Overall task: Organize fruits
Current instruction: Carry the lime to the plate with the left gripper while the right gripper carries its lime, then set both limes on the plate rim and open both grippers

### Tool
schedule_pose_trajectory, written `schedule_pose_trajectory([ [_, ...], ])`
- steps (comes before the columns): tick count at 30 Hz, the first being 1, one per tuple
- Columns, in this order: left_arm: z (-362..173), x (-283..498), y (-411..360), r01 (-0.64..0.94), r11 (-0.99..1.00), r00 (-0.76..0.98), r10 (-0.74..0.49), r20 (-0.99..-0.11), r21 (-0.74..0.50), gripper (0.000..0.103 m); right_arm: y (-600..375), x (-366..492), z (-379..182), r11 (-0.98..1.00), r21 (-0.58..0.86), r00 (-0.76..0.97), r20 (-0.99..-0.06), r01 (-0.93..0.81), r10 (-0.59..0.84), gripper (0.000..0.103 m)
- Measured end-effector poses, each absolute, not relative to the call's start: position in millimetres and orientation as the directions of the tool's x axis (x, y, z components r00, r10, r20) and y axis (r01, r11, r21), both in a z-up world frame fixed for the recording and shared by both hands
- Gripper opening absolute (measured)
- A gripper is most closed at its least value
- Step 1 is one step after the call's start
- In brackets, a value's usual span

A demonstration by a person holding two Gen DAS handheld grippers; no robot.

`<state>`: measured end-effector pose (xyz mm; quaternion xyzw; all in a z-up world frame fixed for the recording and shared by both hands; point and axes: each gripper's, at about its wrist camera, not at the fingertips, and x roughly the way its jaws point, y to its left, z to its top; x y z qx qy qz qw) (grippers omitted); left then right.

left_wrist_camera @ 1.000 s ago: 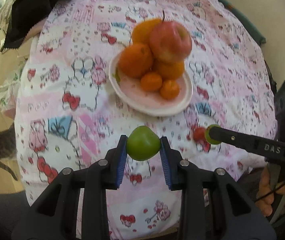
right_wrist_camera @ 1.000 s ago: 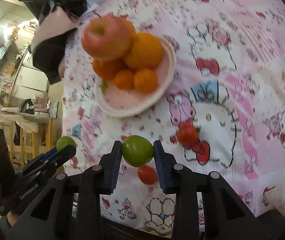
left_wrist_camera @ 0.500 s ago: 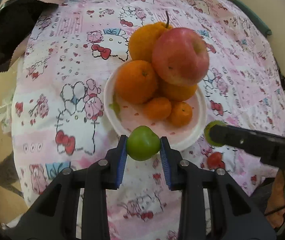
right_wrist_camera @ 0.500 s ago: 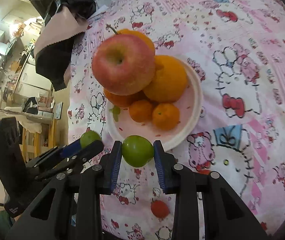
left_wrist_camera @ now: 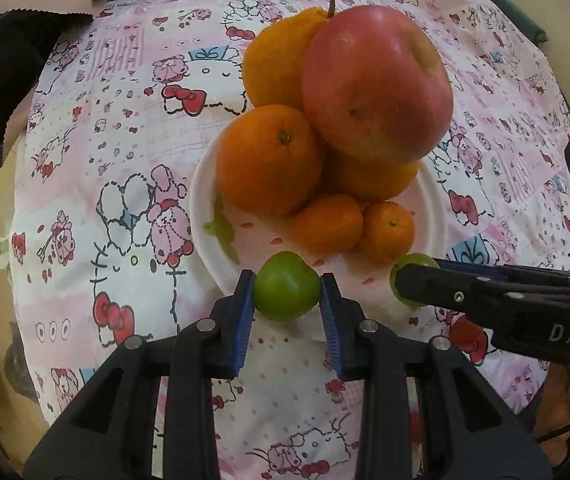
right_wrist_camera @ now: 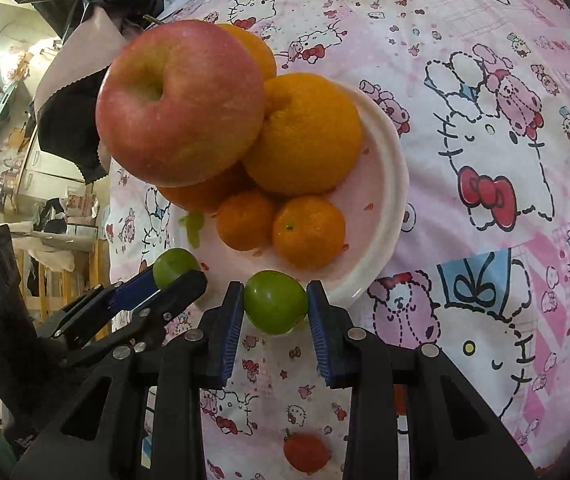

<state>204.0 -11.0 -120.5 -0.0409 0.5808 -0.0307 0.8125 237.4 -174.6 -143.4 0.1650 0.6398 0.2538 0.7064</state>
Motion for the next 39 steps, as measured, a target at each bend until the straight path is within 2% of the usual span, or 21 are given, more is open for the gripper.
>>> schedule_pose_trajectory([
  [32,-131.8,210.7,-11.3,-0.012,0.997,0.302,-0.066,-0.951,-0.073,0.029,-180.2,242.8,-146.7,0.831,0.545,0.061,-0.831,-0.113,0.553,0.037],
  [33,-131.6,210.6,-11.7,-0.010,0.997,0.300,-0.065,-0.952,-0.072,0.029,-180.3,243.1,-145.7,0.832,0.543,0.063,-0.831,-0.114,0.552,0.038],
  [34,-131.7,210.9,-12.0,-0.008,0.997,0.298,-0.067,-0.952,-0.073,0.029,-180.5,243.2,-145.1,0.833,0.541,0.065,-0.833,-0.116,0.550,0.044],
  [35,-131.5,210.9,-12.1,-0.007,0.997,0.297,-0.068,-0.952,-0.074,0.030,-180.0,242.9,-144.3,0.834,0.539,0.067,-0.834,-0.121,0.548,0.050],
  [37,-129.6,210.1,-12.5,-0.007,0.997,0.301,-0.074,-0.951,-0.080,0.037,-178.7,242.4,-142.7,0.835,0.535,0.070,-0.835,-0.130,0.546,0.051],
  [39,-126.5,209.7,-12.6,-0.009,0.997,0.309,-0.075,-0.948,-0.082,0.054,-178.2,243.1,-141.0,0.836,0.532,0.072,-0.837,-0.133,0.543,0.053],
])
